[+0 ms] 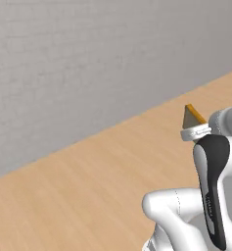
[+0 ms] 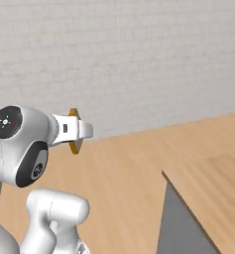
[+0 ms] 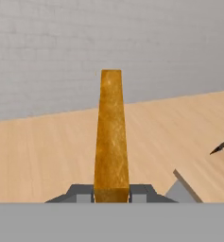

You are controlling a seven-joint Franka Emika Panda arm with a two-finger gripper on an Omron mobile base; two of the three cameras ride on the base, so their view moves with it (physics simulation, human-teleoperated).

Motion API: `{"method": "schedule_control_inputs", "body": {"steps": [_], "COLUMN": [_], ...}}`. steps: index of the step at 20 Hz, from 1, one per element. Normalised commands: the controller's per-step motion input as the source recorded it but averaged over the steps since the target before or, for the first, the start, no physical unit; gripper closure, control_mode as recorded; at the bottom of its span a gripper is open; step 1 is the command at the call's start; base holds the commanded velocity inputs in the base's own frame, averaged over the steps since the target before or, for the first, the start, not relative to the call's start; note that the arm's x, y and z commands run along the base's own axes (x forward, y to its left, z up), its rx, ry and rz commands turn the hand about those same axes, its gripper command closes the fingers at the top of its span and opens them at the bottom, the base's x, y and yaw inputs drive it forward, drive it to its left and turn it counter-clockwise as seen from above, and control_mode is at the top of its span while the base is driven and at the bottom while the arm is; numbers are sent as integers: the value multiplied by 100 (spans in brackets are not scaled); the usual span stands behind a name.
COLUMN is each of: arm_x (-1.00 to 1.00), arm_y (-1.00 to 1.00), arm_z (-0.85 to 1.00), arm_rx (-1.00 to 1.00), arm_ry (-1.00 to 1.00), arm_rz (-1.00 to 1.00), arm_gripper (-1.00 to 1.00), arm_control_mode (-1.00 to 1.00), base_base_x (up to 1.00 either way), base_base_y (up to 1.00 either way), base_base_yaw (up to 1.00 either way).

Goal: Start the toaster. Once the lever pops up, take the bread to the plate on the dining counter.

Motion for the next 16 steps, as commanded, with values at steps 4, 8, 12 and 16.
{"method": "schedule_control_inputs", "body": {"steps": [4,8,12,16], "arm_x": [0,0,0,0], "arm_y": [0,0,0,0], "arm_z": [0,0,0,0], "arm_rx": [0,0,0,0], "arm_ry": [0,0,0,0], "arm_rz": [0,0,0,0], "arm_gripper": [100,100,100,100], "arm_control_mode": [100,100,100,100], "base_base_x": [100,100,100,96], "base_base_y": [67,74,70,66], "base_base_yaw": [-56,-58,-69,-75]}}
